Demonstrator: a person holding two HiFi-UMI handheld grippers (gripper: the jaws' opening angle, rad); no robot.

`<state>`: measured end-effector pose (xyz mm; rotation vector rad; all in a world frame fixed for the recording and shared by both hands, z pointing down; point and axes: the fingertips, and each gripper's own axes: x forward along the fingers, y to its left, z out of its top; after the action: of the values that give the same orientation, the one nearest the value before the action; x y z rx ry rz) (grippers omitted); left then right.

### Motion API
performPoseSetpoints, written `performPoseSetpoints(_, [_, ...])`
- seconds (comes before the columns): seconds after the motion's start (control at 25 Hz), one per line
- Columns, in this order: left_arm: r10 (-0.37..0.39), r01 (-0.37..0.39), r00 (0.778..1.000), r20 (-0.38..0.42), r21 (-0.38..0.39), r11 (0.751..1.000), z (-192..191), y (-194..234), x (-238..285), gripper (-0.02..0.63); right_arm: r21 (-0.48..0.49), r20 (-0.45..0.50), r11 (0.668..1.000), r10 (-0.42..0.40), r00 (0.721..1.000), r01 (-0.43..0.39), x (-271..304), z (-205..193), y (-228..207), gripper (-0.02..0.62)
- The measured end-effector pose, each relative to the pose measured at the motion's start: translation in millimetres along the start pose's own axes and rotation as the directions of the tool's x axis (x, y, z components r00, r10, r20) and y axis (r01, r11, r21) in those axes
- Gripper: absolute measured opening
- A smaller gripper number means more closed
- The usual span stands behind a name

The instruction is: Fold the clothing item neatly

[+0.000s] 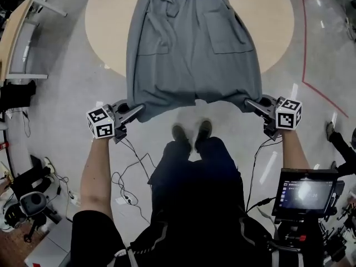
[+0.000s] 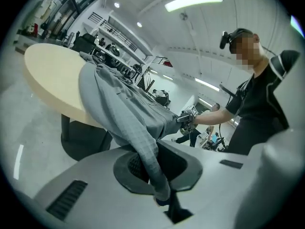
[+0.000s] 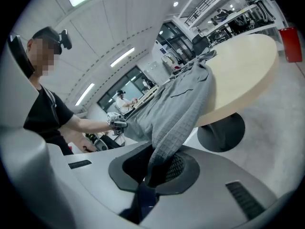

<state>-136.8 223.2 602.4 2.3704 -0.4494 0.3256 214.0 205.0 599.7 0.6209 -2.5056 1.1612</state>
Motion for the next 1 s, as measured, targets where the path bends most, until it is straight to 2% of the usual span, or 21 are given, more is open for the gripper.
performPoseSetpoints(0.12, [-0.013,0.013,1.000,-0.006,-0.039,0.999,13,-10,-4,0.009,0.037,-0.038,0.999,0.013,0.999,-0.011,4,13,14,0.035])
performPoseSetpoints(0.32, [-0.063,0.075,0.991,0.116,-0.108,0.991,59,-61,-6,0.009,0.054,-0.075,0.998,0.047,0.996,-0.043,-4,48,54,0.035])
performPoseSetpoints(0.48, [-0.077,0.098,0.985,0.155,-0.127,0.987,111,-66,2,0.009,0.057,-0.064,0.997,0.061,0.996,-0.057,-11,105,54,0.035])
performPoseSetpoints(0.68, [-0.052,0.101,0.975,0.216,-0.225,0.969,176,-77,-8,0.009,0.121,-0.001,0.990,0.071,0.998,-0.070,-21,172,77,0.035])
performPoseSetpoints(0.76, [-0.032,0.101,0.964,0.263,-0.254,0.962,204,-71,-11,0.009,0.107,0.023,0.991,0.083,0.996,-0.085,-21,198,80,0.035])
performPoseSetpoints(0.84, [-0.024,0.112,0.952,0.307,-0.275,0.955,236,-49,-6,0.009,0.087,0.020,0.993,0.082,0.996,-0.084,-14,227,62,0.035])
performPoseSetpoints(1.0, [-0.035,0.124,0.946,0.324,-0.259,0.958,305,9,-8,0.009,0.068,0.027,0.996,0.055,0.998,-0.057,11,299,29,0.035])
